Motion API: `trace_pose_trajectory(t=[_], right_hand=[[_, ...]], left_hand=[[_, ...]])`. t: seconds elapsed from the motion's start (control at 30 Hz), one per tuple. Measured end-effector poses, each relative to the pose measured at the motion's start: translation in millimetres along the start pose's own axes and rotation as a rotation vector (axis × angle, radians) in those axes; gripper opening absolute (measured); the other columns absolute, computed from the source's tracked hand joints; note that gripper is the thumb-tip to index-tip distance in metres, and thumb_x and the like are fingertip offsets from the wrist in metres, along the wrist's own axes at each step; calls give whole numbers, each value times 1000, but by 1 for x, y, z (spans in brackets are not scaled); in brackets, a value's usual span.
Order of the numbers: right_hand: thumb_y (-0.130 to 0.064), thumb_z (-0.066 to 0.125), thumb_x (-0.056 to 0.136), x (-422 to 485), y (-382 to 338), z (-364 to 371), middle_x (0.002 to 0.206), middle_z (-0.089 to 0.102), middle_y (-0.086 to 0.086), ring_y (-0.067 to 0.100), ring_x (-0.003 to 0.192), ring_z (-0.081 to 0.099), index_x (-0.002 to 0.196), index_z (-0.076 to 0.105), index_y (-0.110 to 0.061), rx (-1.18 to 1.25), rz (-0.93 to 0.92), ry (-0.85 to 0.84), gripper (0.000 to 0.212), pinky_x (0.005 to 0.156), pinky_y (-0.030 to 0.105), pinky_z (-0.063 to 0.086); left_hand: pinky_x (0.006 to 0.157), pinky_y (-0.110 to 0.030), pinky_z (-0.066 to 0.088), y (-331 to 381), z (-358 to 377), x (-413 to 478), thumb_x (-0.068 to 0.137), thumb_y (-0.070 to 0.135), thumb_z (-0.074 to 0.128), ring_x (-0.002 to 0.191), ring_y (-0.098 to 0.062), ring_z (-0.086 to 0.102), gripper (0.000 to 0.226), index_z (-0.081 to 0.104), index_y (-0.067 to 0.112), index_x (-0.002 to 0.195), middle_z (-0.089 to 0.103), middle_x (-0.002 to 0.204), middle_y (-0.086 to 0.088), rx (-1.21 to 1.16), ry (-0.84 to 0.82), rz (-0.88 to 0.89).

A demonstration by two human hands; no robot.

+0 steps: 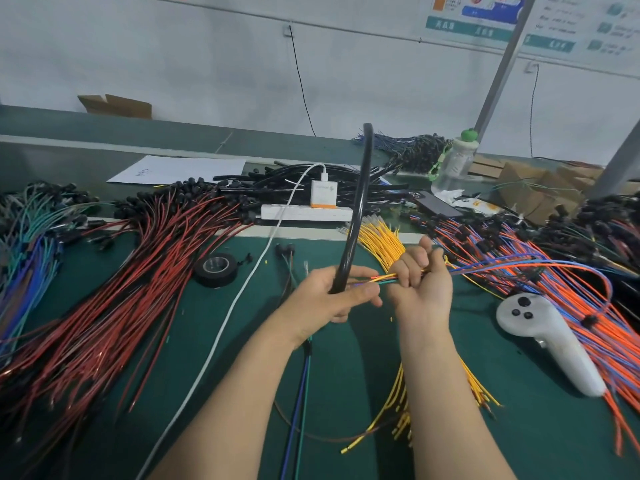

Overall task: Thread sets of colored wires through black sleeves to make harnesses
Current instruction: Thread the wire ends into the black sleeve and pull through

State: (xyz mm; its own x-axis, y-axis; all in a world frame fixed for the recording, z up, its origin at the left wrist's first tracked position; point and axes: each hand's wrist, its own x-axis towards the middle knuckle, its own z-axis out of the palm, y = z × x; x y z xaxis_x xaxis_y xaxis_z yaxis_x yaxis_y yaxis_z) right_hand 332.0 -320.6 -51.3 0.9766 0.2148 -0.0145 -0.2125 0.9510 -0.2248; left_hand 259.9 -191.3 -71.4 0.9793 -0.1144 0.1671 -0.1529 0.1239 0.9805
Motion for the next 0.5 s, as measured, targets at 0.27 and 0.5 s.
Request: trace_pose_trajectory(t=[0.27, 0.5], right_hand=[[-32, 30, 104, -1, 0, 0, 45, 34, -5, 6, 30, 17, 79, 51, -10, 102, 37, 14, 39, 30, 16, 14], [-37, 32, 104, -5, 11, 0, 43, 28, -6, 7, 31, 20, 69, 46, -15, -93, -5, 96, 44, 31, 18, 16]], left_hand=[[45, -13, 31, 1, -2, 0, 90, 29, 52, 42, -3, 27, 26, 64, 13, 108, 74, 87, -6, -53, -8, 32], [40, -15, 26, -9, -1, 5, 100, 19, 44, 39, -6, 25, 21, 63, 10, 104, 75, 81, -3, 161, 182, 0]])
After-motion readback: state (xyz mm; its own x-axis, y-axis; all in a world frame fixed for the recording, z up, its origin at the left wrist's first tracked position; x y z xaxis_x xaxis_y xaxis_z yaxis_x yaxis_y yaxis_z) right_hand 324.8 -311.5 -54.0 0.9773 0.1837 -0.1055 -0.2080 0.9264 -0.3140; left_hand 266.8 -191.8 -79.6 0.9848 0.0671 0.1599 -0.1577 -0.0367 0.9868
